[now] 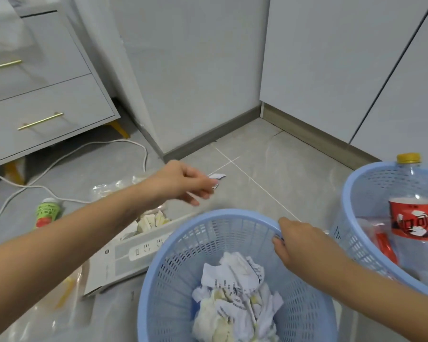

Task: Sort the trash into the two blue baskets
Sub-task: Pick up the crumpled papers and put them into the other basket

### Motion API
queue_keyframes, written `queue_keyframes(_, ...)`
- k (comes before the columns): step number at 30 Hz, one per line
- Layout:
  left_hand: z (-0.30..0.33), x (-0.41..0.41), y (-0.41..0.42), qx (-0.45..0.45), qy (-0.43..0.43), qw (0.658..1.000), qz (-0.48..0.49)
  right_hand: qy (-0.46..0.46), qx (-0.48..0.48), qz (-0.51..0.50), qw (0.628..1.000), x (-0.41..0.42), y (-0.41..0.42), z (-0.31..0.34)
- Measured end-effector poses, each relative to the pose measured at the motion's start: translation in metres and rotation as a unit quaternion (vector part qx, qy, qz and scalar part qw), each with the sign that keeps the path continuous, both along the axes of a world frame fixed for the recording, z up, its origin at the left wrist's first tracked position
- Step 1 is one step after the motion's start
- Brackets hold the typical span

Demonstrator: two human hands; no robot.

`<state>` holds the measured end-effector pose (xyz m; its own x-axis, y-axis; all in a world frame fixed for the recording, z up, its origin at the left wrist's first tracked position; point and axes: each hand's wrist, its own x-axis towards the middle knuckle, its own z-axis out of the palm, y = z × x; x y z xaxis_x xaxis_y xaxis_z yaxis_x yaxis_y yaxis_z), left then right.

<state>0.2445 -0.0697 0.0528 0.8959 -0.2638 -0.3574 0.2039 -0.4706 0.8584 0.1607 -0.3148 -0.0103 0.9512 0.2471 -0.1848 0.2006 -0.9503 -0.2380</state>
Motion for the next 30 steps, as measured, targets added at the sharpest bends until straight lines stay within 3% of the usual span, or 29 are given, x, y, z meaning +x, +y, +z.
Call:
queue_keyframes(5, -0.069, 0.072, 0.015, -0.035, 0.006, 0.987, 0.157, 0.015, -0.002, -0.013, 1.0, 0.001, 0.001, 0.002)
queue_keyframes(8, -0.117, 0.102, 0.025, 0.068, -0.021, 0.976, 0.204, 0.002, -0.009, -0.002, 1.0, -0.001, 0.0, 0.0)
queue_keyframes(11, -0.151, 0.12, 0.029, 0.198, -0.027, 0.963, 0.181, -0.014, 0.001, 0.002, 1.0, 0.0, -0.001, -0.002)
queue_keyframes(14, -0.172, 0.133, 0.024, 0.253, -0.03, 0.957, 0.141, -0.004, 0.014, 0.007, 1.0, 0.001, -0.001, -0.004)
queue_keyframes(25, -0.215, 0.16, -0.012, 0.319, -0.116, 0.939, 0.059, -0.036, -0.038, -0.026, 0.998, 0.007, 0.003, 0.002)
queue_keyframes(30, -0.217, 0.158, -0.014, 0.305, -0.118, 0.939, 0.106, -0.06, -0.034, -0.009, 0.998, 0.005, -0.001, -0.002)
